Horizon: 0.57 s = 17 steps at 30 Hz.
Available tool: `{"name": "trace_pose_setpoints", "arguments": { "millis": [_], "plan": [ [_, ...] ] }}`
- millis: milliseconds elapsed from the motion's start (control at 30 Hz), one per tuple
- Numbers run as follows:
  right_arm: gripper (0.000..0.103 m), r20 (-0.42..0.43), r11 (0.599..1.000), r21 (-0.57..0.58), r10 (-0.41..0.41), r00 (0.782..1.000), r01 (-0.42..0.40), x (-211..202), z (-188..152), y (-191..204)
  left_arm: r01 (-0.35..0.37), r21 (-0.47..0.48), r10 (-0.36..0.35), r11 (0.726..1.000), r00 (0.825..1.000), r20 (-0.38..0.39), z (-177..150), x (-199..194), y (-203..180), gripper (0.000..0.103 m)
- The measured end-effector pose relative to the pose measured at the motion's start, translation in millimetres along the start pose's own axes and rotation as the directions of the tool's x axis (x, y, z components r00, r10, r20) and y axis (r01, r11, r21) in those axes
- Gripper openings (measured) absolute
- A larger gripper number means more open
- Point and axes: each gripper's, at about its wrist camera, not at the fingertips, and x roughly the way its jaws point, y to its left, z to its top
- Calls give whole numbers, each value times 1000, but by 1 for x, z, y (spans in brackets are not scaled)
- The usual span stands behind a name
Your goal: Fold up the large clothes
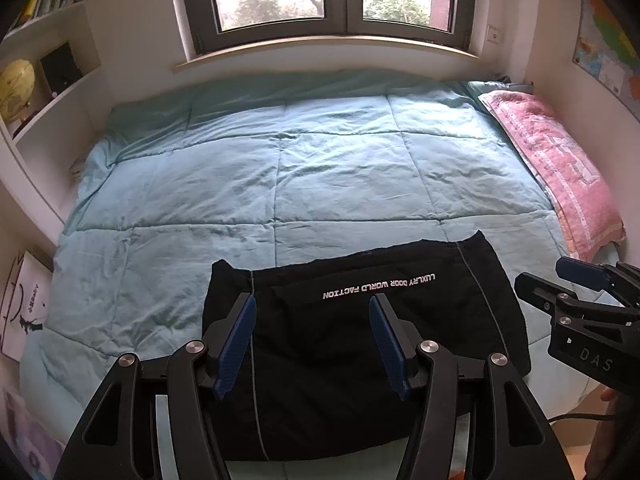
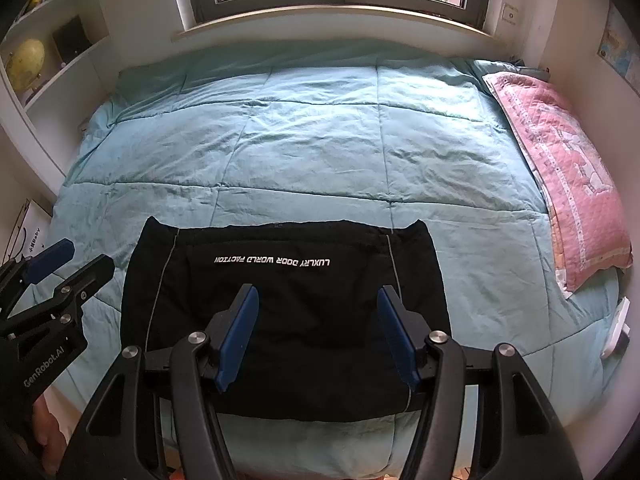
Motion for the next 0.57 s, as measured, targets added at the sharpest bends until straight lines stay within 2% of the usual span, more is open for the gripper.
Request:
{"name": "trace_pose_setpoints", "arguments": {
  "millis": [400, 500, 567],
  "plan": [
    [64, -8, 1000, 6, 7, 1000, -7, 4, -2, -3, -3, 7, 3, 1000, 1000, -6, -2, 3, -3, 60],
    [64, -11, 1000, 8, 9, 1000, -9, 4, -2, -3, -33, -25, 34, 999, 999, 24, -3, 2, 4, 60],
    [64, -13, 1000, 7, 9, 1000, -9, 5, -2, -3, -33, -31, 33, 999, 999, 14, -3, 5, 7, 60]
  ]
}}
